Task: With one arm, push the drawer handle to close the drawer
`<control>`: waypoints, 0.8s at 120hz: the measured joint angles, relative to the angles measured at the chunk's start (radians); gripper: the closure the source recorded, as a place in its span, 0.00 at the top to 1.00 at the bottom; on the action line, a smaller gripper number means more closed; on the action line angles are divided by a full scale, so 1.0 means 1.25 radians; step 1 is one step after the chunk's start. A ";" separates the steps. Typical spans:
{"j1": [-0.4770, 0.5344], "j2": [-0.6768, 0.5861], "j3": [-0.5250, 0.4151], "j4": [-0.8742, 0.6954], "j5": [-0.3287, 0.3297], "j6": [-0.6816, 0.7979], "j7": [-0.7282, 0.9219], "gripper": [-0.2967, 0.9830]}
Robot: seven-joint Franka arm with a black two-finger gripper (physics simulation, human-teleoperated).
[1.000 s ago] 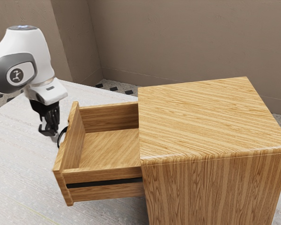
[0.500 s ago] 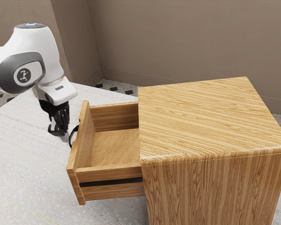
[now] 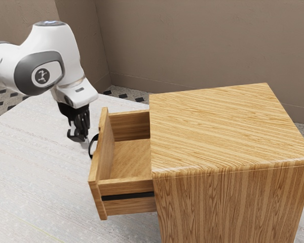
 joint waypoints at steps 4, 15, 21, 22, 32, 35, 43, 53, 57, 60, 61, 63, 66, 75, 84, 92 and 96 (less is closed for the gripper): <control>-0.003 0.004 0.000 0.003 0.000 0.001 0.000 0.15; -0.006 0.020 -0.001 0.018 0.000 0.004 -0.002 0.15; -0.006 0.029 -0.006 0.027 0.001 0.006 -0.002 0.15; -0.006 0.031 -0.007 0.028 0.001 0.006 -0.002 0.15; -0.007 0.042 -0.012 0.035 0.000 0.009 -0.003 0.15; -0.007 0.044 -0.015 0.036 0.000 0.010 -0.003 0.15; -0.006 0.055 -0.022 0.044 0.000 0.012 -0.004 0.15; -0.007 0.069 -0.034 0.060 0.000 0.015 -0.005 0.15; -0.008 0.072 -0.038 0.062 -0.001 0.016 -0.006 0.15; -0.009 0.074 -0.039 0.063 -0.001 0.017 -0.006 0.15; -0.010 0.075 -0.040 0.064 -0.001 0.017 -0.006 0.15; -0.011 0.077 -0.040 0.064 -0.001 0.017 -0.006 0.15; -0.013 0.079 -0.041 0.066 -0.001 0.018 -0.007 0.15; -0.024 0.084 -0.042 0.074 -0.002 0.021 -0.009 0.15; -0.035 0.091 -0.044 0.084 -0.002 0.022 -0.012 0.15; -0.043 0.096 -0.047 0.092 -0.001 0.024 -0.015 0.15; -0.046 0.098 -0.048 0.095 -0.001 0.024 -0.017 0.15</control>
